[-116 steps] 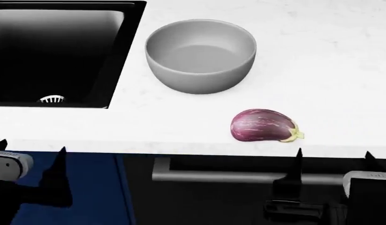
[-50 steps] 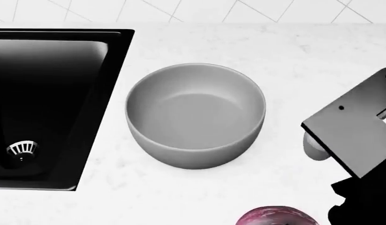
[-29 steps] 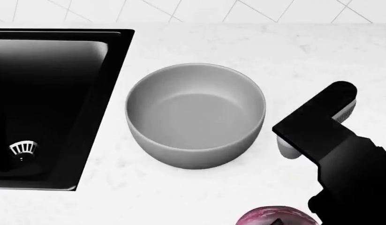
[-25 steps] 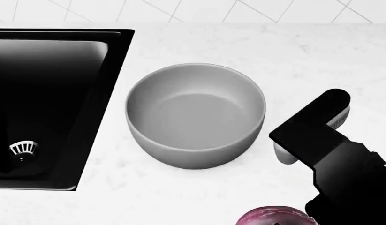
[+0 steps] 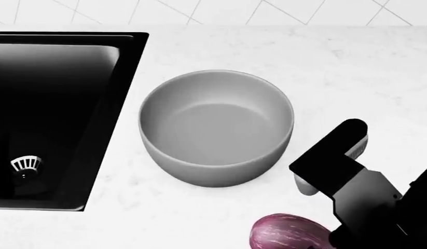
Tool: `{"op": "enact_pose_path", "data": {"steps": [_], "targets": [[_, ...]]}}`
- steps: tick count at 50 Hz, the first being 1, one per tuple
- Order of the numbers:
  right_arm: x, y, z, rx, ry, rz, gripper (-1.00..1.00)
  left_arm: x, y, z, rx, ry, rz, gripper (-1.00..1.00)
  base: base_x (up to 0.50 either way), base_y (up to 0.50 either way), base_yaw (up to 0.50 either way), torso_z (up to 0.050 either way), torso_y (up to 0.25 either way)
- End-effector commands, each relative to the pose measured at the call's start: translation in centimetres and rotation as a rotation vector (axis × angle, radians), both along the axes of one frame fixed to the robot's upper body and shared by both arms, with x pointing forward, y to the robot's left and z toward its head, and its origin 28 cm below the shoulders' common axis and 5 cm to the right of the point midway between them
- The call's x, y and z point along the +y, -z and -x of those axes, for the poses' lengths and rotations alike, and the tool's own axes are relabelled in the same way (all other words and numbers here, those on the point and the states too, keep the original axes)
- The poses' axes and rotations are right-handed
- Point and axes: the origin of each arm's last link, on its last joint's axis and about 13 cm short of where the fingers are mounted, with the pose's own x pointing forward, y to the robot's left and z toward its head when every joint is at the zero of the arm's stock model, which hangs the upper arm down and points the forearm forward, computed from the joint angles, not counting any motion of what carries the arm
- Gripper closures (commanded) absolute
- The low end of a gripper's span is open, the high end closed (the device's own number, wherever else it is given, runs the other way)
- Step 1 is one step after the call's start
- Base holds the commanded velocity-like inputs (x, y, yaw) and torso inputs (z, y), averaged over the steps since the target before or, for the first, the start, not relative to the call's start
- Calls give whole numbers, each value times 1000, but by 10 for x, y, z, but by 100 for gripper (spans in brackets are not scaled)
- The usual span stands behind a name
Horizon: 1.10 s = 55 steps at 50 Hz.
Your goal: There is a mixed pile of frozen fruits and vegetables on the counter. Locate all the frozen vegetables and place the items in a bowl on the counter. Take all the frozen fruits and defrost them in a running sink.
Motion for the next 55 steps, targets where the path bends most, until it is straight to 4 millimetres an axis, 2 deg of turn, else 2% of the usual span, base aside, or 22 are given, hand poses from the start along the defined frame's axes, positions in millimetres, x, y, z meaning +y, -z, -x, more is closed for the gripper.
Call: {"op": "enact_pose_path", "data": {"steps": [1, 13, 19, 22, 36, 40, 47, 55], "targets": [[13, -14, 1, -65, -84, -46, 100, 0, -1, -1, -29, -13, 17, -100, 0, 0, 0, 0, 0], [21, -50, -1, -241, -98, -120, 100, 0, -1, -1, -33, -15, 21, -100, 0, 0, 0, 0, 0], [26, -62, -6, -292, -109, -147, 100, 0, -3, 0, -37, -16, 23, -100, 0, 0, 0, 0, 0], [31, -74, -14, -343, -116, -190, 100, 1, -3, 0, -39, -13, 25, -100, 0, 0, 0, 0, 0], [55, -84, -84, -478, -44, -302, 100, 3, 1, 0, -33, -14, 37, -100, 0, 0, 0, 0, 0], [66, -83, -107, -481, -46, -327, 100, 4, 4, -1, -31, -13, 43, -100, 0, 0, 0, 0, 0], [78, -60, -143, -460, 4, -367, 100, 10, 6, 2, -32, -25, 54, -100, 0, 0, 0, 0, 0], [92, -37, -167, -368, 35, -371, 100, 12, 8, 2, -30, -26, 62, -100, 0, 0, 0, 0, 0]]}}
